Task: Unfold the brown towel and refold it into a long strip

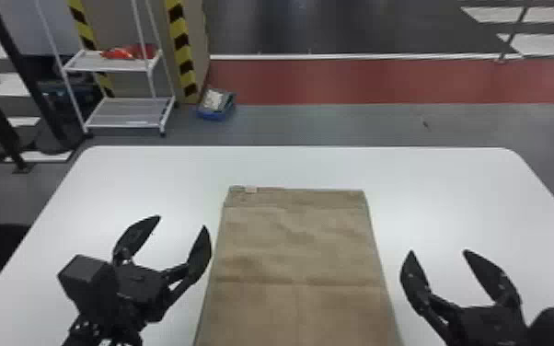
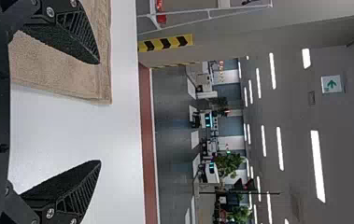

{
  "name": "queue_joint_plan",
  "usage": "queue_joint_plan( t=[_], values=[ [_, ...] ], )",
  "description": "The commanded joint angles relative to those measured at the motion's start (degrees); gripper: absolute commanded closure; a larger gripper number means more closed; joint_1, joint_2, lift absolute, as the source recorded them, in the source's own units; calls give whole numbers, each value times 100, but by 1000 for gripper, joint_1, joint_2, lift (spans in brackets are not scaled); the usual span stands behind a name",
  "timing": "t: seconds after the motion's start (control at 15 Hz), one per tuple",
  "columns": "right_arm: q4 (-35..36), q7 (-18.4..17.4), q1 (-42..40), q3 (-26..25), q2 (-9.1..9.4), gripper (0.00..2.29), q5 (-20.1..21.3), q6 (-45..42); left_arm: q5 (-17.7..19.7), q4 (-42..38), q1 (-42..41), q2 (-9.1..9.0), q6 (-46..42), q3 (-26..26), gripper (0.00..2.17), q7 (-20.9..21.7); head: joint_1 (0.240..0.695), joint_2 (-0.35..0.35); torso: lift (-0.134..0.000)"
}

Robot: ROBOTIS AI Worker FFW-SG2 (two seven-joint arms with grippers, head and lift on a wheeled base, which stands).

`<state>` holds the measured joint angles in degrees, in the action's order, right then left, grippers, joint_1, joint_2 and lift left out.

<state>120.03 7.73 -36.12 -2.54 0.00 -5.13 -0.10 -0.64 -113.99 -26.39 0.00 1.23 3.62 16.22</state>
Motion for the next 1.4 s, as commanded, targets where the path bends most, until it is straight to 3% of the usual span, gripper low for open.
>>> queue_joint_plan(
  t=[0.0, 0.2, 0.53, 1.07, 1.33],
  values=[
    [2, 0, 0, 0, 5, 130, 3, 42, -208, 9, 591, -15, 1086, -213, 208, 277, 695, -21, -118],
    [-15, 0, 53, 8, 5, 130, -6, 112, -648, 264, 1470, -15, 2176, -538, 208, 408, 695, -62, -118],
    [-129, 0, 167, 8, -9, 130, -23, 200, -1096, 1169, 2507, -15, 2844, -863, 208, 575, 695, -102, -118],
    [-384, 0, 369, 8, -105, 130, -120, 253, -1193, 2813, 3553, -15, 2862, -846, 215, 567, 695, -101, -118],
    [-446, 0, 430, 8, -141, 130, -129, 270, -1201, 3155, 3659, -15, 2862, -767, 353, 531, 695, -93, -118]
  ],
)
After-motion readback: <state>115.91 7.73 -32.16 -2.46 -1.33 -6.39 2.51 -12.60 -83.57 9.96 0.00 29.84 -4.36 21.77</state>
